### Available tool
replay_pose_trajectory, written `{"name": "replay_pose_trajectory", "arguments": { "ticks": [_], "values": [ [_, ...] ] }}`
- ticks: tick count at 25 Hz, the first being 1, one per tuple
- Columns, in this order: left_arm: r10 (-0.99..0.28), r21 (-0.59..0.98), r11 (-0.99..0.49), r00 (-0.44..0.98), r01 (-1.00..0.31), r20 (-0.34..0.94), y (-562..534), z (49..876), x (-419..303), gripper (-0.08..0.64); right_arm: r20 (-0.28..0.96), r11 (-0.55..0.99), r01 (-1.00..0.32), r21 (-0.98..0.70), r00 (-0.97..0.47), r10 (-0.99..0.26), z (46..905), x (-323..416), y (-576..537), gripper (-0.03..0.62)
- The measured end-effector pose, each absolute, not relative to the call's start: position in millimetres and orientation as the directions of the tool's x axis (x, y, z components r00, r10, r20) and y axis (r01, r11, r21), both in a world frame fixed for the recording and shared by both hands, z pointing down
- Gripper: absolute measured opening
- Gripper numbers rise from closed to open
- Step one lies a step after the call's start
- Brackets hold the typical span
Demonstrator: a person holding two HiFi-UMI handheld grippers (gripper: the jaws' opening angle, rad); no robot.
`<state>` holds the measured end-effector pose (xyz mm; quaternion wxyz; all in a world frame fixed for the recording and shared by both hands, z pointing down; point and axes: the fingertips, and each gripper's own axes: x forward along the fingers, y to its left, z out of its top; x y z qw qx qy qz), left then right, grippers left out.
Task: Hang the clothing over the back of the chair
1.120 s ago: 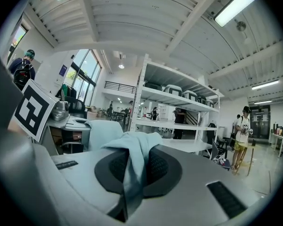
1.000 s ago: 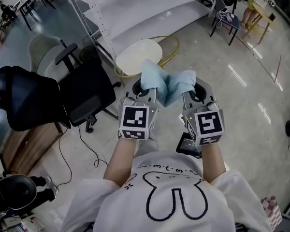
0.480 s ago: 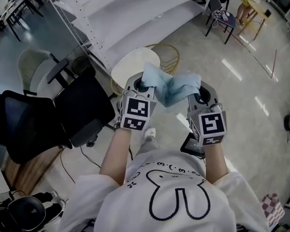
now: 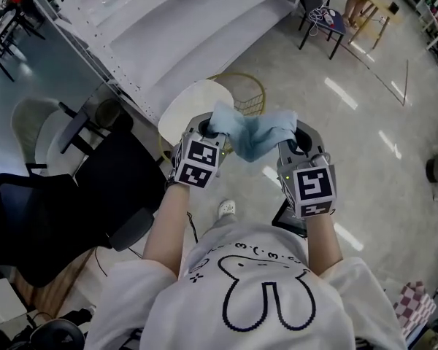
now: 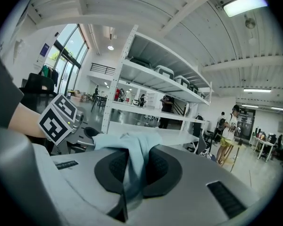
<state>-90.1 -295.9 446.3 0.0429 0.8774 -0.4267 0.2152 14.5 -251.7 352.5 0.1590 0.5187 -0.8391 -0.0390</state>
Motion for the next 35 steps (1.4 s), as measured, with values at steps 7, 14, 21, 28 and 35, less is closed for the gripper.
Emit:
{"name": "replay_pose_trajectory", "arguments": {
  "ticks": [7, 14, 21, 28, 35],
  "values": [
    [-0.628, -0.018, -0.695, 0.594, -0.719, 0.502, -329, 487, -77, 0.061, 0.266, 0.472, -0.853, 0.224, -0.413, -0.871, 364, 17, -279, -0.002],
    [-0.636, 0.025, -0.65, 0.563, -0.759, 0.528, -349, 526, -63, 0.067, 0.325, 0.503, -0.843, 0.188, -0.43, -0.842, 386, 36, -303, -0.002],
    [-0.598, 0.038, -0.635, 0.522, -0.771, 0.608, -361, 569, -53, 0.067, 0.441, 0.597, -0.782, 0.18, -0.478, -0.759, 424, 41, -323, -0.002],
    [-0.517, -0.037, -0.731, 0.519, -0.681, 0.681, -373, 612, -44, 0.078, 0.545, 0.657, -0.737, 0.162, -0.488, -0.682, 469, 49, -326, -0.002],
    [-0.429, -0.109, -0.812, 0.459, -0.573, 0.778, -366, 654, -50, 0.149, 0.596, 0.628, -0.766, 0.135, -0.444, -0.669, 499, 61, -322, -0.002]
  ]
}}
